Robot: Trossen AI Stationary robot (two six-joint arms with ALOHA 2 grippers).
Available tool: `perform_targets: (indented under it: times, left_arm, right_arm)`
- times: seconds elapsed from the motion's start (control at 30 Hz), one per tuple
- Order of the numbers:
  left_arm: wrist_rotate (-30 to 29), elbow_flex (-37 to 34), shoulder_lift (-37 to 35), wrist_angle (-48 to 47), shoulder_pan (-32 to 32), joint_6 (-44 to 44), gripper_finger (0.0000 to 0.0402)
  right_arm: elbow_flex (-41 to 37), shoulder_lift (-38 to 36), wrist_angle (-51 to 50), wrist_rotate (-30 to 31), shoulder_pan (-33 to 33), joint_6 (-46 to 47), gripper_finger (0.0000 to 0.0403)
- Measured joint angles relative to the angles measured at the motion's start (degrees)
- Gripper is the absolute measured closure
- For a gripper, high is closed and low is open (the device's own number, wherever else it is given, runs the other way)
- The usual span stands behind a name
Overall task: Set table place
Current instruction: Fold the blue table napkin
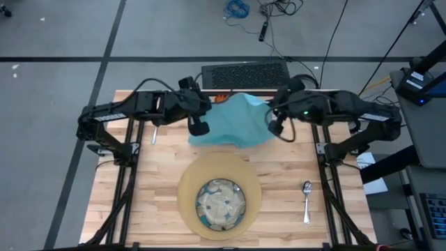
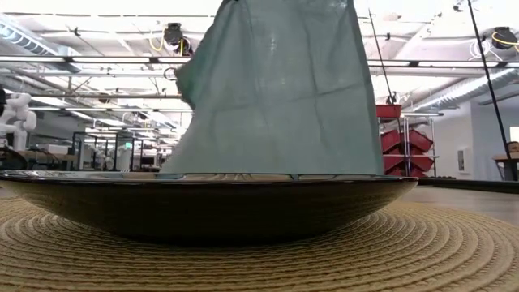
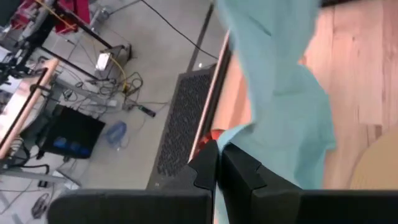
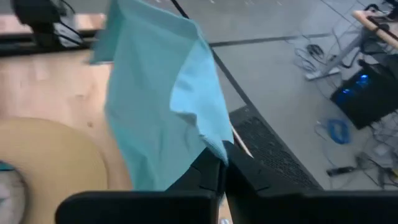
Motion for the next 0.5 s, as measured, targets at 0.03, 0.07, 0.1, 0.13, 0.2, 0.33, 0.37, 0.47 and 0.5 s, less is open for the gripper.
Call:
perform_targets:
  times: [0.03, 0.07, 0.1, 0.13, 0.2, 0.33, 0.37, 0.47, 0.5]
  left_arm:
    - [-0.5, 0.0, 0.0, -0.7, -0.5, -0.3, 0.0401]
    - [-0.8, 0.0, 0.1, -1.3, -0.9, -0.9, 0.0401]
    - [-0.8, 0.0, 0.1, -2.0, -1.2, -1.4, 0.0401]
    - [-0.8, 0.0, 0.0, -3.0, -1.4, -1.7, 0.0401]
    - [-0.8, 0.0, 0.0, -5.4, -1.9, -3.4, 0.0401]
    - [-0.6, 0.0, 0.0, -9.3, -2.6, -5.8, 0.0401]
    - [-0.2, 0.0, 0.0, -9.4, -2.6, -5.9, 0.0401]
    - [1.0, 0.0, 0.0, -9.0, -2.6, -6.0, 0.0401]
    - [1.0, 0.0, 0.0, -9.1, -2.6, -6.0, 0.0402]
  right_arm:
    - [0.0, 0.4, 0.1, 0.6, 0.3, 0.0, 0.0403]
    - [0.0, 0.7, 0.2, 0.8, 0.5, 0.0, 0.0403]
    - [0.0, 0.8, 0.3, 0.8, 0.7, 0.1, 0.0403]
    - [0.0, 0.8, 0.3, 0.9, 0.7, 0.2, 0.0403]
    - [0.0, 0.4, 0.2, 2.2, 1.1, 0.6, 0.0403]
    - [0.0, -1.7, -0.1, 5.3, 2.2, 1.4, 0.0403]
    - [0.0, -2.2, -0.1, 5.4, 2.5, 1.6, 0.0403]
    - [0.0, -3.1, -0.1, 6.8, 2.6, 2.1, 0.0403]
    - [0.0, -3.1, -0.1, 6.8, 2.6, 2.1, 0.0403]
